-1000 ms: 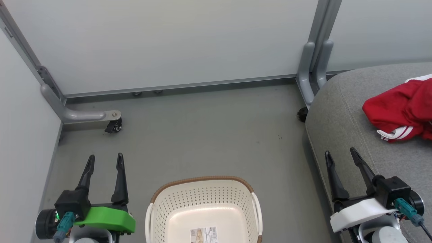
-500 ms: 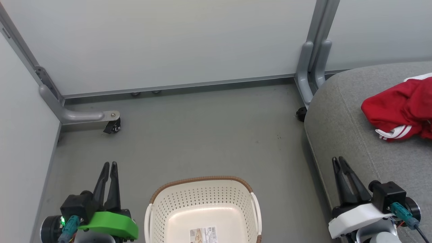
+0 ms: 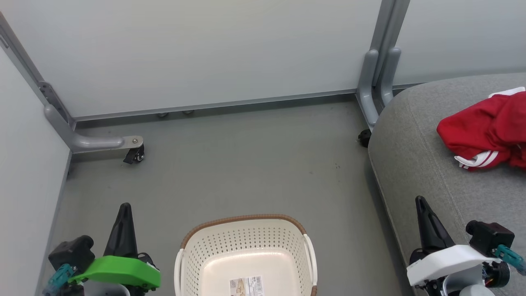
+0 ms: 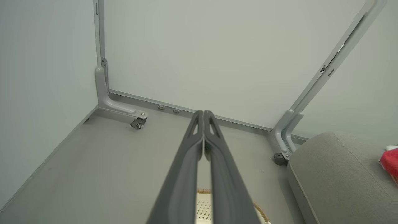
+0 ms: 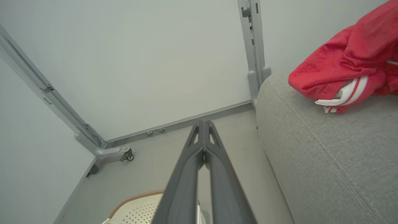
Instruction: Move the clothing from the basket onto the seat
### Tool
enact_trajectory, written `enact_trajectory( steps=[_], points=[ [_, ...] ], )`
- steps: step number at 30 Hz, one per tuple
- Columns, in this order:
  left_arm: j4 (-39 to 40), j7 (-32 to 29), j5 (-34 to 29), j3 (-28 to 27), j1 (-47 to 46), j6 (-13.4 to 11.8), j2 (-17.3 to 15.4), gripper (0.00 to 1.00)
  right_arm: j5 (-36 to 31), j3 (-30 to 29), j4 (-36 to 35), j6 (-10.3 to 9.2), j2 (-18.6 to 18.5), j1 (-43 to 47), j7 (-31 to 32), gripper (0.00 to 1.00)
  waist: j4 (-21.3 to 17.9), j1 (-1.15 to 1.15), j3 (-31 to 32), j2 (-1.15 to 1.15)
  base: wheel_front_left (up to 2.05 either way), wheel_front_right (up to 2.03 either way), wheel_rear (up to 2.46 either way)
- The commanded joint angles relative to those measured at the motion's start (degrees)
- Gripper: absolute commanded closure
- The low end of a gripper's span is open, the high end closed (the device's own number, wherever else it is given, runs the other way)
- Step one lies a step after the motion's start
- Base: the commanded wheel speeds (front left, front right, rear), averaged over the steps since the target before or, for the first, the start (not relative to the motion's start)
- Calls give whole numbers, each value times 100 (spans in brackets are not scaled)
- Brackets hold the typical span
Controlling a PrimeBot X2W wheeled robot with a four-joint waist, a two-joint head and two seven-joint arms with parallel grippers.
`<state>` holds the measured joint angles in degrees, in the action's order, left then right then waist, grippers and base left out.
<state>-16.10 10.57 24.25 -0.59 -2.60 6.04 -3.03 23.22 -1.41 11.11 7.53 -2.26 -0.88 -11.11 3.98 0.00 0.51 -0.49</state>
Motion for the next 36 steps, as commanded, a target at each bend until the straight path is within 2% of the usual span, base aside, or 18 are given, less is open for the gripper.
enact_trajectory(
  steps=[1,14,36],
  points=[
    [108,-45,235,-46,-126,19,-15,100,244,-40,-66,-1,-29,-156,52,100,-5,0,-1,6,0,0,0],
    [143,-360,1523,-145,-181,49,-10,100,1546,-135,-1,-2,-39,-240,386,100,-55,0,-10,11,0,0,0],
    [171,-782,3166,-289,-259,82,-3,100,3212,-256,86,-3,-53,-347,815,100,-133,0,-23,20,0,0,0]
  ],
)
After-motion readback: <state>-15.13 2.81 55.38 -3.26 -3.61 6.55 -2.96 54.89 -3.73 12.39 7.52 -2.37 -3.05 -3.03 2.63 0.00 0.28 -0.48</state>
